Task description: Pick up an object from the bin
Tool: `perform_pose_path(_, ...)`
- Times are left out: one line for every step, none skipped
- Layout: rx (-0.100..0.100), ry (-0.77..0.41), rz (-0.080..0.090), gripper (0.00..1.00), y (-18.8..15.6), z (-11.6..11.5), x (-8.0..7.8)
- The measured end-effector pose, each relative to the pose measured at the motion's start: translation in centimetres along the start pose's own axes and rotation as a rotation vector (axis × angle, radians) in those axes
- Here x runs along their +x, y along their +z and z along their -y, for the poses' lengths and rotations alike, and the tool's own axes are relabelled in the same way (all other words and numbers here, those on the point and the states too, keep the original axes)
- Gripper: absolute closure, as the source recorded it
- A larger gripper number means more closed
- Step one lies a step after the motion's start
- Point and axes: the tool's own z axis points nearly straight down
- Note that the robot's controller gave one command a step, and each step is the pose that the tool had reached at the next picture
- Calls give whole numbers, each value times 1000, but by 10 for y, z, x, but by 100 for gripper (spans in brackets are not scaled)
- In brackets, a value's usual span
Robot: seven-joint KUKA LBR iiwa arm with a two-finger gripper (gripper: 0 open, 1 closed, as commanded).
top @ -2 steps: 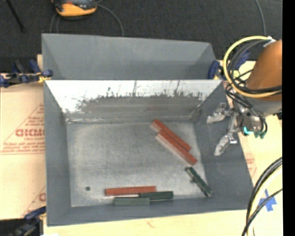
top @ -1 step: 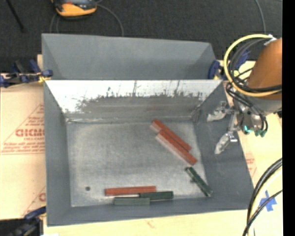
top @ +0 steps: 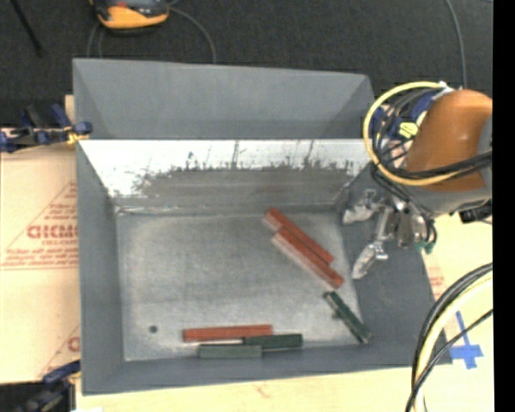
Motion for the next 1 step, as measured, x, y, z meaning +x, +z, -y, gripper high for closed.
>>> perform_pose_path(-1,-64,-9,0,33,-33,1)
